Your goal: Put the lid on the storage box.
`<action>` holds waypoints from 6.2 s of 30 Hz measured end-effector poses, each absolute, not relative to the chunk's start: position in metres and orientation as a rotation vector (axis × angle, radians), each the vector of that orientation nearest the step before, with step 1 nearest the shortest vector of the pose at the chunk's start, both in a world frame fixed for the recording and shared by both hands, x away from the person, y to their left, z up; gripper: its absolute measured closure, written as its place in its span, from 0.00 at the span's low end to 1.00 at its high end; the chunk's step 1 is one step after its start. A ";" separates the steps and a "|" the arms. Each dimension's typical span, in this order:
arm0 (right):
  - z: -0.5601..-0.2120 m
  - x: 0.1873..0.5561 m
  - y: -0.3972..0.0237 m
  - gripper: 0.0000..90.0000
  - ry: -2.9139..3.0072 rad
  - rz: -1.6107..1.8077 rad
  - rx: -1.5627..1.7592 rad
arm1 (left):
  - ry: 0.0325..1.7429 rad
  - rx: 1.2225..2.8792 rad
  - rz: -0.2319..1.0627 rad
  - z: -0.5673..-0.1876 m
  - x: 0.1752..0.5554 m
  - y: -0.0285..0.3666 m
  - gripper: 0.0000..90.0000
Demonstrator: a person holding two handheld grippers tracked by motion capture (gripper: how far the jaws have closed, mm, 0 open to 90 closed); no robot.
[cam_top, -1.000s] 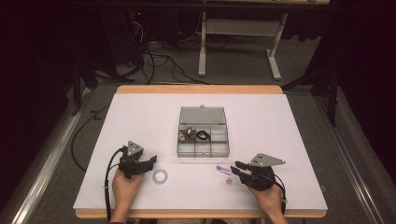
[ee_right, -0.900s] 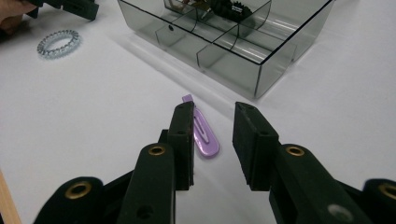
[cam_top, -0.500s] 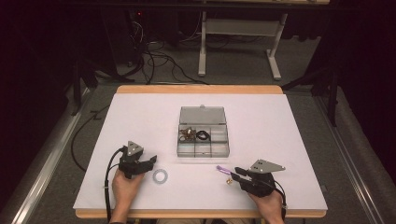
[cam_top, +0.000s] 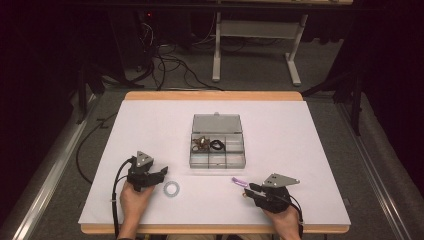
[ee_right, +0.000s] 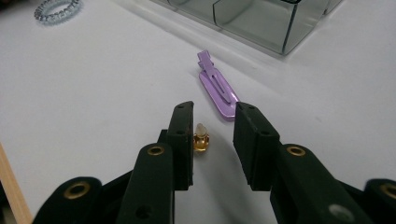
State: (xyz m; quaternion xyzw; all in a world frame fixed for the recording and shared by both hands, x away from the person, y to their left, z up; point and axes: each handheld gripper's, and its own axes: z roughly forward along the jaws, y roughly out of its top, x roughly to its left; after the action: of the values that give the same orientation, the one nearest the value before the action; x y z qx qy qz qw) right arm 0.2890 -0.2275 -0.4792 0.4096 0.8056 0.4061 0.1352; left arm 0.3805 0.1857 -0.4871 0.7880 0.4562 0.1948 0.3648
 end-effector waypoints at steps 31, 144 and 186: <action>-0.481 0.293 -0.223 0.94 2.372 1.136 1.157 | 1.173 2.026 0.501 -0.487 0.380 0.186 0.39; -0.427 0.418 -0.193 0.94 2.318 1.101 1.248 | 1.172 2.024 0.499 -0.487 0.381 0.186 0.39; -0.419 0.403 -0.200 0.80 2.290 1.142 1.246 | 1.173 2.026 0.498 -0.487 0.381 0.186 0.39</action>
State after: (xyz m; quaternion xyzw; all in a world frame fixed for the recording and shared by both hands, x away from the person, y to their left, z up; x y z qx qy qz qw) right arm 0.4026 -0.1997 -0.4192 0.4329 0.7959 0.3968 0.1473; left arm 0.3806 0.1858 -0.4872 0.7880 0.4560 0.1937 0.3655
